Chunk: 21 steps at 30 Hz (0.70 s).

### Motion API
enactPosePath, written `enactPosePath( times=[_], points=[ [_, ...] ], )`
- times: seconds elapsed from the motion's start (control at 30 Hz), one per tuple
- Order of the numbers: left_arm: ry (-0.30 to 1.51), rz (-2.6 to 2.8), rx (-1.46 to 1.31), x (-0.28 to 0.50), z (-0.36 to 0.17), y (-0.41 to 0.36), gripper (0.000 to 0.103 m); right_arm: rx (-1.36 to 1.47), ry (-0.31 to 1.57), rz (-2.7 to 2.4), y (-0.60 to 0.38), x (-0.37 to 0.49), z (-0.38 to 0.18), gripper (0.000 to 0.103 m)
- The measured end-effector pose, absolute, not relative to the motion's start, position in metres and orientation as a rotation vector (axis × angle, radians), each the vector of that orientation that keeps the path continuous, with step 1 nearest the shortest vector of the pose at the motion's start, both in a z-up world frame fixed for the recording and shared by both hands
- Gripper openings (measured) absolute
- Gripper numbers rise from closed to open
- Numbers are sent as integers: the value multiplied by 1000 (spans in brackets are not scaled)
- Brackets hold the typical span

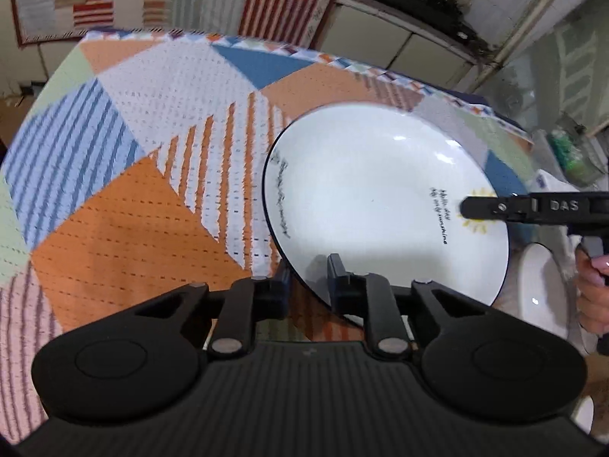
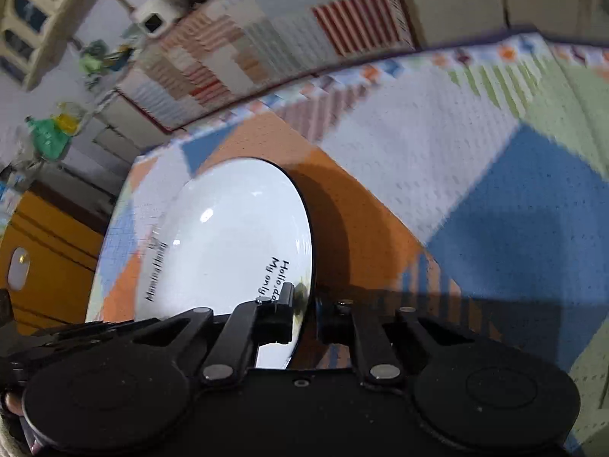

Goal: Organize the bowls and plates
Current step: 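Carry the sun-print plate with the right gripper toward the plate stack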

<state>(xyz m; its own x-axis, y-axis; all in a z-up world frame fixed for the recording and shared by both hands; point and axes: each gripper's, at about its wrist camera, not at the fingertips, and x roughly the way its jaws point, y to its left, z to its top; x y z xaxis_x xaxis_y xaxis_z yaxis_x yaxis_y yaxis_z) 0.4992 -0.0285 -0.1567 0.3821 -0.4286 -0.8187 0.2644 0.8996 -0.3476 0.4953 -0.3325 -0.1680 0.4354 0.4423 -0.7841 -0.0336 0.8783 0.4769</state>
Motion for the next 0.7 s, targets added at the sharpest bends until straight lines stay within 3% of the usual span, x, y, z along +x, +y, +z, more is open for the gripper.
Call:
enactPosePath(
  times=[0.43, 0.7],
  points=[
    [1018, -452, -96, 419, -73, -3, 18, 345, 925, 424, -313, 413, -96, 16],
    [1051, -483, -80, 364, -59, -2, 18, 305, 924, 419, -310, 348, -70, 17]
  ],
)
